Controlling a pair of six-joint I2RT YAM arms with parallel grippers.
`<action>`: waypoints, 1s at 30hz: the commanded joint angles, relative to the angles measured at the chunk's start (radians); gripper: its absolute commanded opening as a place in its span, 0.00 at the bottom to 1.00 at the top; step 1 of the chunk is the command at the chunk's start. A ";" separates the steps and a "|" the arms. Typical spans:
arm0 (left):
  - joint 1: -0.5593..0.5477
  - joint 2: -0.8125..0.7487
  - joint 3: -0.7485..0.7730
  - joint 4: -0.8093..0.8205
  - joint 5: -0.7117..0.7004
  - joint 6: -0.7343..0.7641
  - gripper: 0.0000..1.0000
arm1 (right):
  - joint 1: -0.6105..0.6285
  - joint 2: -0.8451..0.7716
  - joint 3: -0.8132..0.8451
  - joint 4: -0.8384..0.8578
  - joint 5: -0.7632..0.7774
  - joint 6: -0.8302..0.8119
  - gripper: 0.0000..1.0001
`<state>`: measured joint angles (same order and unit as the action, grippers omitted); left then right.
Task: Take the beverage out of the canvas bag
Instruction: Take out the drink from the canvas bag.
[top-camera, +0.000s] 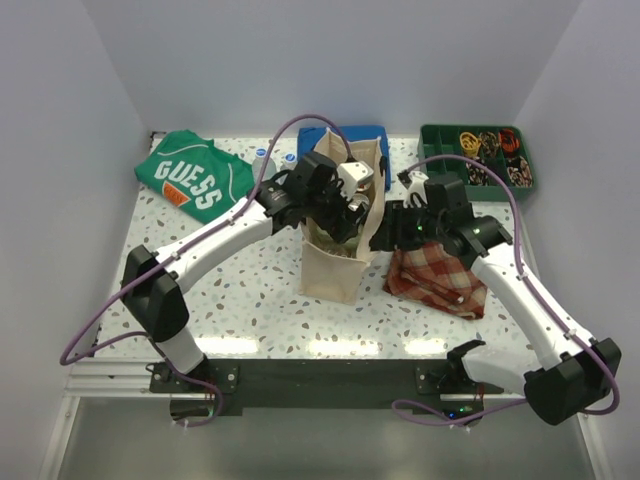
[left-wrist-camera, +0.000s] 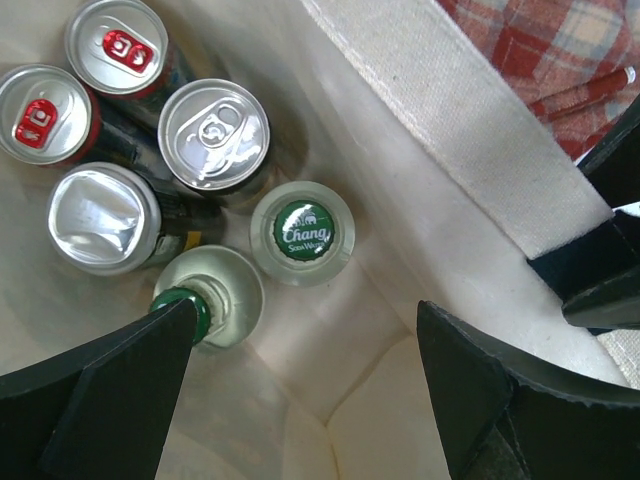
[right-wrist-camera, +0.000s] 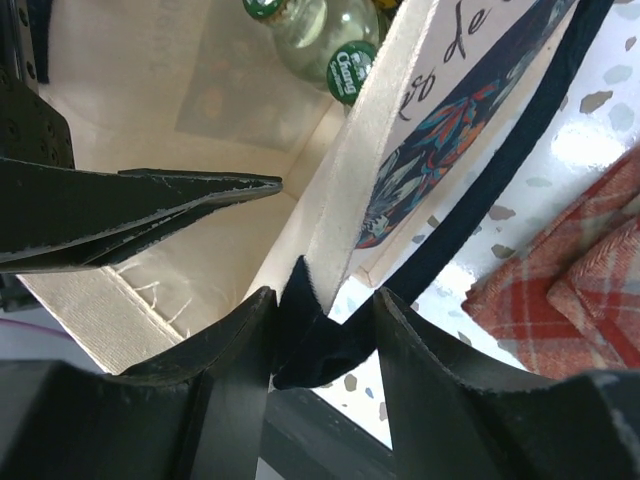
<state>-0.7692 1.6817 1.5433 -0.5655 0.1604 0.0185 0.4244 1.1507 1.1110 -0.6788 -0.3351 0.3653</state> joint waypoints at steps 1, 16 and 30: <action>-0.022 -0.011 -0.002 0.029 0.010 -0.011 0.97 | 0.002 -0.040 -0.025 -0.041 -0.048 -0.022 0.48; -0.039 -0.024 -0.014 0.078 -0.007 -0.037 0.99 | 0.004 -0.037 0.007 -0.013 0.014 -0.020 0.60; -0.038 0.030 0.038 0.085 -0.078 -0.042 1.00 | 0.004 -0.031 0.093 0.019 0.113 -0.028 0.70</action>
<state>-0.8055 1.7096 1.5433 -0.5293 0.1143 -0.0158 0.4255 1.1187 1.1526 -0.6804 -0.2607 0.3538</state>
